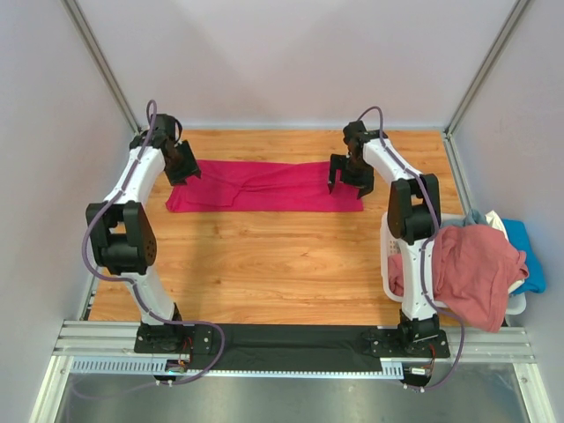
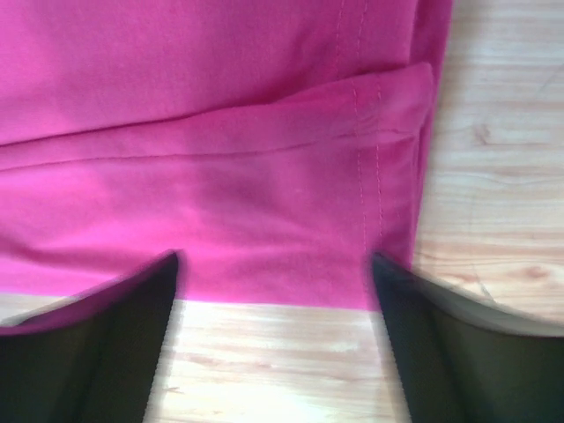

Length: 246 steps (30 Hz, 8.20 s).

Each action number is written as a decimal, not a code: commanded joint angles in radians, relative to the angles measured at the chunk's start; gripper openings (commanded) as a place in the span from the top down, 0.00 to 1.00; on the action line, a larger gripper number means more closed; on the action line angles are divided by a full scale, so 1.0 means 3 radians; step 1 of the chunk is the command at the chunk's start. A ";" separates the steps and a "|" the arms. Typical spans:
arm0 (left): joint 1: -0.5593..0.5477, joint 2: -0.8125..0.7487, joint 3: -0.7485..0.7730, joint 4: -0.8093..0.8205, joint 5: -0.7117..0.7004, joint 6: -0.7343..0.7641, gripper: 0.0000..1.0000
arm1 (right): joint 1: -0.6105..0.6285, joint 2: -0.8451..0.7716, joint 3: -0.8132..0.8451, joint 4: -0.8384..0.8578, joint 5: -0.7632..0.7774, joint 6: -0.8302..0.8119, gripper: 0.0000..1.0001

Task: Fold and stack the t-shirts
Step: Fold the tshirt

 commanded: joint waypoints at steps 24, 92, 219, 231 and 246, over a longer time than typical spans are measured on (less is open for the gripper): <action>-0.0256 0.1192 0.0557 -0.0008 0.0174 -0.0159 0.47 | 0.0337 0.0398 0.0546 -0.0182 0.0549 -0.0146 0.02; -0.0654 0.2568 0.2506 0.0317 0.0551 -0.0374 0.59 | 0.2192 -0.0768 -0.1807 0.0662 -0.0003 0.0384 0.07; -0.1212 -0.1937 -0.3804 0.1081 0.1227 -0.1473 0.82 | 0.1222 -0.1586 -0.4010 0.2451 -0.1777 0.0937 0.68; -0.1212 -0.2167 -0.3917 0.0815 0.1197 -0.1340 1.00 | 0.1615 -0.1933 -0.4398 0.2773 -0.1767 0.1473 1.00; -0.1212 -0.2750 -0.3723 0.0284 0.1228 -0.1365 1.00 | 0.1702 -0.2552 -0.4430 0.2412 -0.1507 0.1480 1.00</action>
